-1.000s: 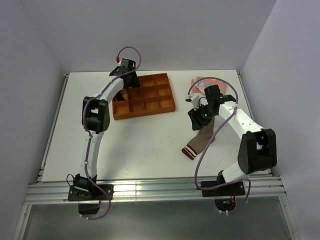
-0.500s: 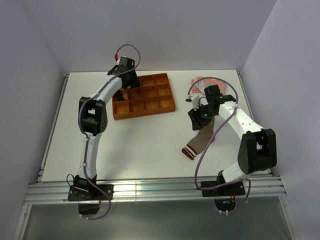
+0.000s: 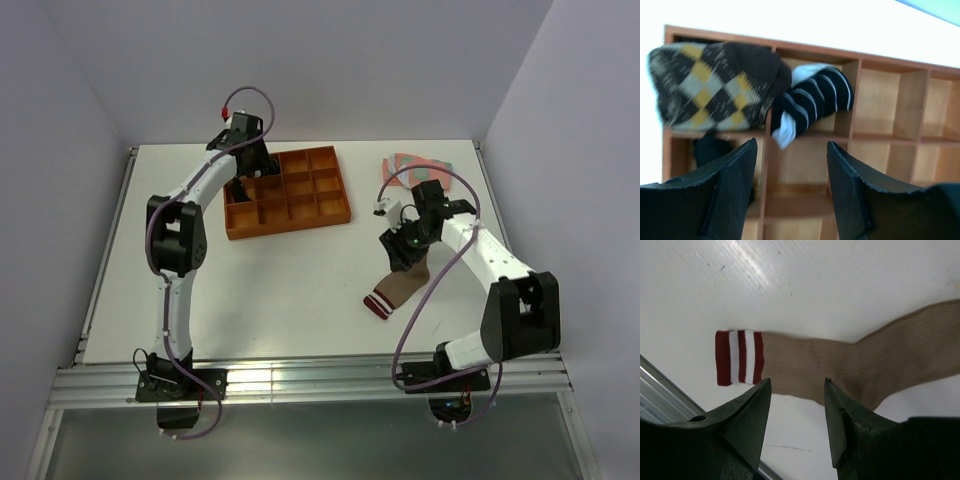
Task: Roll the socks
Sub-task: Place the sock in the storage box, then move the sock to the center of the board.
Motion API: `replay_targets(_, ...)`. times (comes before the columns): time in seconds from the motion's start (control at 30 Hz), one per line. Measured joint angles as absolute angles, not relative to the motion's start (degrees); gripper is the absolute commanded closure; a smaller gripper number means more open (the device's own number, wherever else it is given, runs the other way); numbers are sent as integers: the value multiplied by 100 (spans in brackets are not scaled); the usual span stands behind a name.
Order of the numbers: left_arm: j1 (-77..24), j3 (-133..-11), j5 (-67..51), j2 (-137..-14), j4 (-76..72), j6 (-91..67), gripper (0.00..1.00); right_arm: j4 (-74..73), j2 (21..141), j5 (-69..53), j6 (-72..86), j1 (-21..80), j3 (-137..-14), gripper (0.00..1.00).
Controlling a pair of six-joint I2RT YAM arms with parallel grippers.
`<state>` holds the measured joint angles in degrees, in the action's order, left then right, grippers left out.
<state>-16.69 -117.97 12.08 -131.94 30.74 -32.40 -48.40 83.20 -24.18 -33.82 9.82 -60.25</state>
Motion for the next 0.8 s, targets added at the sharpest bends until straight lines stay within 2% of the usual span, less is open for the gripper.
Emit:
replay_targets(0.23, -1667, -10746, 1122, -11841, 2906, -3444, 39, -5063, 7358, -2182, -3546, 1087, -5264, 45)
replay_targets(0.4, -1669, -9904, 923, -10678, 2545, -3671, 40, -5026, 6984, -1763, -3428, 1767, -4700, 43)
replay_targets(0.67, -1737, -8493, 672, -9393, 2193, -3863, 39, -4877, 7199, -1302, -3218, 2714, -4606, 42)
replay_targets(0.8, -1813, -8197, 589, -9102, 2163, -3868, 40, -4657, 7542, -1192, -3059, 3111, -4606, 42)
